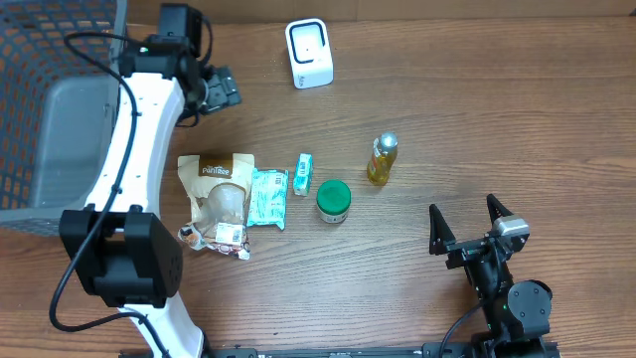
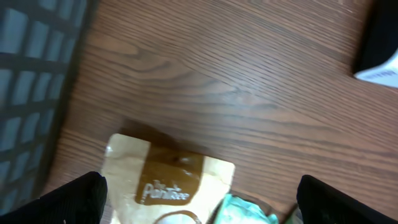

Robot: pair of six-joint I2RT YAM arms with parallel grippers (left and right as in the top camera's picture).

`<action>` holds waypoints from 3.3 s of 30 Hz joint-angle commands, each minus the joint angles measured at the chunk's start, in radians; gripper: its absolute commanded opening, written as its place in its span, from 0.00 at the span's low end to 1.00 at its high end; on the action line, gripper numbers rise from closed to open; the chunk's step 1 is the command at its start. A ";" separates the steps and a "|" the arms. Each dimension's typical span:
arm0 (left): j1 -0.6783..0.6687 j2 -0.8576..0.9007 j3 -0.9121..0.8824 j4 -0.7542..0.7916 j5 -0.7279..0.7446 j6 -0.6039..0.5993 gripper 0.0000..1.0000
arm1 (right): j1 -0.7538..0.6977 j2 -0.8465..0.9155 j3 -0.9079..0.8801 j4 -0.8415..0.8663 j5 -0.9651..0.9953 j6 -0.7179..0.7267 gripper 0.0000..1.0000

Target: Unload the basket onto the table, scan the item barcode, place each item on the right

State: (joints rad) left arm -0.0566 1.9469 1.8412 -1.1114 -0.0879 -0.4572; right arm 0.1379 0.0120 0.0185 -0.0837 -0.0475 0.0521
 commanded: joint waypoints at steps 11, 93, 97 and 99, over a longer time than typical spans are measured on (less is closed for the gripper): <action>0.011 -0.013 0.019 0.008 0.006 -0.018 1.00 | -0.004 -0.009 -0.011 0.003 0.005 -0.001 1.00; 0.010 -0.013 0.019 0.008 0.006 -0.018 1.00 | -0.004 -0.007 0.191 -0.169 -0.105 0.055 1.00; 0.010 -0.013 0.019 0.008 0.006 -0.018 1.00 | -0.004 0.001 0.349 -0.282 -0.114 0.056 1.00; 0.010 -0.013 0.019 0.008 0.006 -0.018 1.00 | -0.004 0.023 0.428 -0.325 -0.116 0.065 1.00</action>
State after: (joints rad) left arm -0.0456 1.9469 1.8412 -1.1038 -0.0868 -0.4652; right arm 0.1379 0.0154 0.3271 -0.3748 -0.1455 0.1043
